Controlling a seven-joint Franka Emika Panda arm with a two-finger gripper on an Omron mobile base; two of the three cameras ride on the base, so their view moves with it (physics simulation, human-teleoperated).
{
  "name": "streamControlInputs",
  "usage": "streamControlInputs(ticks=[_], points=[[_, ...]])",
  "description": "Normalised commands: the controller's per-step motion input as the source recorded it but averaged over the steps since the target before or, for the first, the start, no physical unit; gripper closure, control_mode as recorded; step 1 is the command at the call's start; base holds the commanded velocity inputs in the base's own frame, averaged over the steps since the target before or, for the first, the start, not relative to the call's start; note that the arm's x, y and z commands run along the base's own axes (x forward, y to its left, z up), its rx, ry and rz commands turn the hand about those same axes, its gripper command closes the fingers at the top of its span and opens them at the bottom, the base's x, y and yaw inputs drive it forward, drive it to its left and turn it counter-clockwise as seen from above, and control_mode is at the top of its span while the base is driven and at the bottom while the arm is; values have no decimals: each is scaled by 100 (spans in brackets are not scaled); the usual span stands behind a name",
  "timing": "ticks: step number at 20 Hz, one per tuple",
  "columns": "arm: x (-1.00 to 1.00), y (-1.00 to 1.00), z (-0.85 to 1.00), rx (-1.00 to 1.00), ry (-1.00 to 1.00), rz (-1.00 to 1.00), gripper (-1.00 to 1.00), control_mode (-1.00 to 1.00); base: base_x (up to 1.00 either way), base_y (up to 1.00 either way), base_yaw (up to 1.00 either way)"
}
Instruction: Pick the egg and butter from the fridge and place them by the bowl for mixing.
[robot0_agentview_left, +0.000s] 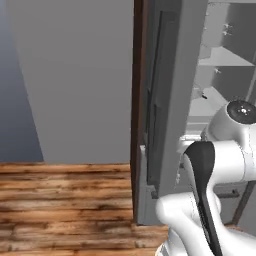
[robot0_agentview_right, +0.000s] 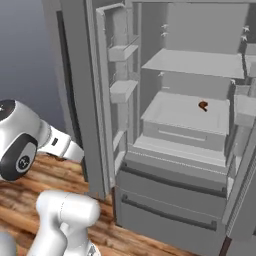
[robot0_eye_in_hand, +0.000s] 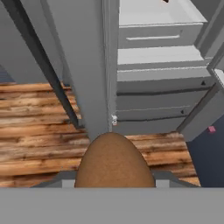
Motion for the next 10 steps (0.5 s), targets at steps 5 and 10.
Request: streamControlInputs(ticks=[5, 10], points=[[0, 0, 0, 0, 0, 0, 100, 100, -42, 53, 42], [0, 0, 0, 0, 0, 0, 100, 100, -41, 61, 49]])
